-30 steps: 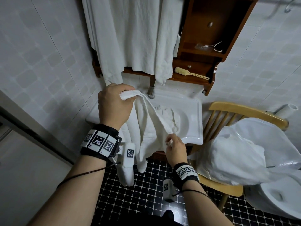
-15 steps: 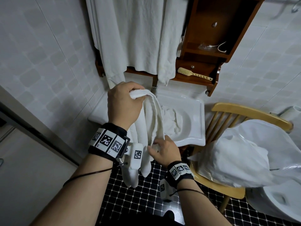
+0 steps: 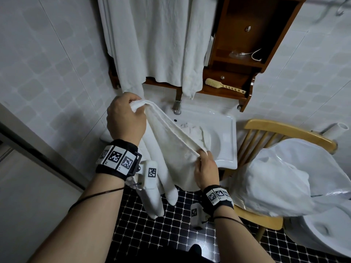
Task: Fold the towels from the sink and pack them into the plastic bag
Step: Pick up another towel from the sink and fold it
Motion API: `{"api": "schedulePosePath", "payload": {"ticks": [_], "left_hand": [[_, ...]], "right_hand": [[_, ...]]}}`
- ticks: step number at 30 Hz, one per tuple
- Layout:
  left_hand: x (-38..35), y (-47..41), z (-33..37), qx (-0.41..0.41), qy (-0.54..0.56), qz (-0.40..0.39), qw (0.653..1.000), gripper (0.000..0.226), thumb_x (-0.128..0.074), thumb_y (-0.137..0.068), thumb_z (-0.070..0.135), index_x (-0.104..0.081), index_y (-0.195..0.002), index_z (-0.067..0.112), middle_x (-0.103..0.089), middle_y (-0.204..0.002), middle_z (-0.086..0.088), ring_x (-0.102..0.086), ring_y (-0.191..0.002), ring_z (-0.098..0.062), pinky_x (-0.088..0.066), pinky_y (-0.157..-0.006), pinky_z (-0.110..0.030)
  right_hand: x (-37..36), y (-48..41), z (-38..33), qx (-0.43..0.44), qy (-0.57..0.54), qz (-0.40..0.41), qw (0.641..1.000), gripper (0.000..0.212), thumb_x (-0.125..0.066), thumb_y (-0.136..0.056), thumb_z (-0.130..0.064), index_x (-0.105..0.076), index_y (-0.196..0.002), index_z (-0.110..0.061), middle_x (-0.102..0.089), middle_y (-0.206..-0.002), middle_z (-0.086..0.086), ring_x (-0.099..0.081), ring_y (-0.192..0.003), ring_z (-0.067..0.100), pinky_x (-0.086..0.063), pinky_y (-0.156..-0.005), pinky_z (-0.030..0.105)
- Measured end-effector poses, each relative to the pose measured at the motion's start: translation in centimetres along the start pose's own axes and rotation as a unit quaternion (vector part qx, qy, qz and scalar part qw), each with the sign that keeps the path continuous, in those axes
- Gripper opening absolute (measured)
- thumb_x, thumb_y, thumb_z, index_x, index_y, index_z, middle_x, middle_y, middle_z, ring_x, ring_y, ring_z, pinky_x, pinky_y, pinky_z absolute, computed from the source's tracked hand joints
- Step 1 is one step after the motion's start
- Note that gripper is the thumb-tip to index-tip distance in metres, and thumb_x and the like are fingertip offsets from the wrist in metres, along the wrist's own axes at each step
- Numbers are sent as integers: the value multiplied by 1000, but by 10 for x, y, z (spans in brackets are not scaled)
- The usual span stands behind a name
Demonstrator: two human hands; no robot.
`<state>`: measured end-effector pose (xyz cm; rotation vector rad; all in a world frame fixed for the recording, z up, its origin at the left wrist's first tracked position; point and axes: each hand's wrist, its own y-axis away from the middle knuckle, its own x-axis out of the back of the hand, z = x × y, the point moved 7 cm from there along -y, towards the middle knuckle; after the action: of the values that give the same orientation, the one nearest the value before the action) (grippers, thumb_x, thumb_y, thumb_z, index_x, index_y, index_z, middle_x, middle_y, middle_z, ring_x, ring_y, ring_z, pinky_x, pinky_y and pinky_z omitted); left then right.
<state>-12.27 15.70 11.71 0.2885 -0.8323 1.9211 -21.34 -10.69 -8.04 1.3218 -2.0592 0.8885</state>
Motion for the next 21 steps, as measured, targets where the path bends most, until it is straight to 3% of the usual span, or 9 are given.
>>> {"api": "schedulePosePath", "payload": {"ticks": [2,5,8,10,14,17,21], "left_hand": [[1,-1,-6,13,-10,-1,1000,17,-80,-89,20,-70,-98,30,-72,-107,0,-66,-101,-28,-58,-80,-49],[4,-3,-11,21,-20,-1,1000,15,-77,-91,18,-71,-101,28,-70,-109,-3,-65,-103,-30,-56,-77,-46],[7,-3,-14,32,-36,8,999,17,-73,-94,14,-71,-106,25,-68,-115,-5,-63,-107,-32,-53,-78,-45],[9,-3,-17,42,-44,11,998,18,-71,-96,13,-70,-110,24,-65,-118,-5,-62,-110,-33,-51,-80,-45],[16,-5,-18,52,-64,22,996,19,-68,-99,15,-68,-116,22,-62,-124,-7,-60,-114,-34,-47,-83,-45],[22,-8,-19,56,-70,30,996,19,-68,-100,16,-67,-118,22,-61,-126,-7,-61,-114,-34,-47,-84,-45],[19,-5,-18,49,-67,22,996,22,-68,-98,10,-68,-115,23,-61,-124,-6,-61,-112,-35,-47,-82,-45]], "right_hand": [[12,0,-3,24,31,15,999,20,-45,-97,-18,-58,-112,-12,-58,-107,12,-61,-71,42,-45,-56,40],[28,-1,-11,71,40,25,996,14,-42,-90,-26,-47,-101,-20,-53,-93,6,-56,-64,38,-38,-54,34],[38,-9,-19,113,30,15,993,15,-47,-94,-33,-46,-101,-19,-56,-86,4,-57,-66,36,-44,-54,38],[42,-19,-23,121,30,6,992,15,-52,-102,-33,-47,-110,-20,-63,-86,6,-62,-71,37,-45,-57,39],[54,-32,-33,137,31,-15,990,26,-49,-110,-39,-43,-135,-33,-73,-108,10,-68,-79,39,-46,-60,38],[54,-37,-34,129,83,-54,987,44,-46,-111,-43,-32,-152,-38,-74,-97,11,-67,-73,37,-45,-57,39],[19,-40,-11,24,235,-233,943,24,-42,-111,-36,-55,-115,-17,-69,-101,13,-68,-94,38,-50,-71,42]]}}
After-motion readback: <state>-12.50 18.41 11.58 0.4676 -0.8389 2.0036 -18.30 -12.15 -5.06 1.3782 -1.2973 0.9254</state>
